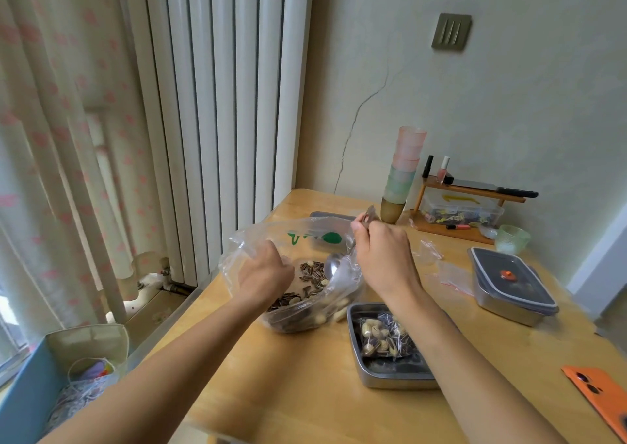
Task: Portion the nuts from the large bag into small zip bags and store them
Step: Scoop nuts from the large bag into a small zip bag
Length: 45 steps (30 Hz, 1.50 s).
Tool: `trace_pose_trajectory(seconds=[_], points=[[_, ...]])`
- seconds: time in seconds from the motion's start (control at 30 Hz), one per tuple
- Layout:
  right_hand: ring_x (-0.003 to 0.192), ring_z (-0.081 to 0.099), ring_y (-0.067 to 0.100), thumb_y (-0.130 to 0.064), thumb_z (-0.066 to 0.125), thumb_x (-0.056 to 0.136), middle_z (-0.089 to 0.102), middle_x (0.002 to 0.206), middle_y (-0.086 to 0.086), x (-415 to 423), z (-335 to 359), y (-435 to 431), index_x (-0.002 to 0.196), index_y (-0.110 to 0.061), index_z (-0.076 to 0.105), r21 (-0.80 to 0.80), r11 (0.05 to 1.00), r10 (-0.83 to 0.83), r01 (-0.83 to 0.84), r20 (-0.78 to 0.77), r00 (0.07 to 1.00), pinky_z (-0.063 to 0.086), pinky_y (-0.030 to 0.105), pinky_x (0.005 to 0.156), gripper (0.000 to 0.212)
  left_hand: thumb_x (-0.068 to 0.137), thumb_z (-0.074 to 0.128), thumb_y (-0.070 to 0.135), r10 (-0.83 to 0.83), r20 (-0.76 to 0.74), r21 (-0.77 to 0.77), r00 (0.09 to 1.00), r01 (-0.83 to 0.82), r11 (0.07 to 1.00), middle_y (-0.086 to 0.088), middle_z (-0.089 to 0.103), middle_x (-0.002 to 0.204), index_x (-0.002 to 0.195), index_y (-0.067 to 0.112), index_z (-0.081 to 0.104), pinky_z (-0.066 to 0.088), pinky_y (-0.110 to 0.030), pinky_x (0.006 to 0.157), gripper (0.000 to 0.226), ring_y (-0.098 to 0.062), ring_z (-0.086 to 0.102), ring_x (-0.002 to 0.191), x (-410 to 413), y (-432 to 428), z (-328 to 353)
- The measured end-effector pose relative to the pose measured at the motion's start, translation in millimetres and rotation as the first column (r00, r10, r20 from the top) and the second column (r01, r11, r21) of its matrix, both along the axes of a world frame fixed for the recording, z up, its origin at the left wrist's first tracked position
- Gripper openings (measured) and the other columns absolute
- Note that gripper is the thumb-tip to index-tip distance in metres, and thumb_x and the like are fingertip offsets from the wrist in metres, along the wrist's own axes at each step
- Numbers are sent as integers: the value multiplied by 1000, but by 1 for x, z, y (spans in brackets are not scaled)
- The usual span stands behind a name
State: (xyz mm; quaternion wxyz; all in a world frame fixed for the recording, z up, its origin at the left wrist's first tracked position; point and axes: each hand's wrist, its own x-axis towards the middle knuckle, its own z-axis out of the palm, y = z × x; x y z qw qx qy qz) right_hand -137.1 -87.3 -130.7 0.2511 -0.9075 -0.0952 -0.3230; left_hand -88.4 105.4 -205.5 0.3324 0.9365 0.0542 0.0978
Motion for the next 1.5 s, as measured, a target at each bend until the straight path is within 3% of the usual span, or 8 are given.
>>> trace_pose_trajectory(seconds=[0.2,0.5,0.63,0.73,0.83,1.1,1.27,1.5], points=[[53,46,7,-23,47,110,48,59,-6,-3,-3,3,74,-17,53,-9,1000,-19,20,27,999,30,17,47,37,96,48,11,16,-195,286,981,41,957,-10,51,109,114,4,58,50,-36,80,22,-32,61,104,0,7,-1],[44,43,8,-24,45,109,44,50,-7,-9,-5,17,60,-27,38,-61,988,140,-141,-18,990,30,28,48,50,91,45,8,-31,-309,368,950,149,918,-7,62,86,91,9,56,47,-28,56,12,-23,66,76,-3,10,2],[43,46,12,-20,46,109,46,50,-4,-11,-7,24,61,-23,39,-14,986,166,-166,-2,986,34,31,46,48,99,45,16,-74,-425,273,902,206,940,-1,52,75,104,7,59,38,-21,51,18,-11,49,62,-1,10,2],[51,63,21,-21,42,109,60,57,4,-11,-9,26,68,-10,53,93,985,153,-147,-65,986,52,40,53,44,101,47,21,-87,-445,173,891,181,968,2,40,69,79,15,49,28,-21,49,23,-9,37,58,-3,9,6],[49,68,13,-23,39,110,69,62,6,-11,-10,25,83,-3,65,249,967,102,-47,-213,972,60,36,61,42,98,57,27,-111,-444,23,889,136,990,1,48,68,77,16,53,32,-21,48,24,-11,43,57,-3,11,5],[64,76,31,-20,39,109,74,63,8,-2,-18,0,97,-8,64,625,743,94,238,-450,888,59,30,57,30,97,57,29,-121,-311,-168,943,71,983,0,45,64,74,17,47,31,-22,46,28,-13,43,54,1,14,1],[61,75,30,-20,39,108,73,61,8,5,-18,-16,97,-7,64,666,680,5,307,-423,906,56,31,56,31,89,65,22,-126,-214,-279,969,63,958,-5,59,83,94,13,50,38,-24,49,19,-15,52,67,0,14,0],[56,73,25,-23,39,108,74,64,8,6,0,-21,96,-8,65,691,677,-33,253,-315,949,52,27,53,32,77,72,-1,-251,-98,-315,963,209,926,-16,69,100,129,17,37,60,-39,66,66,-28,71,90,3,4,-8]])
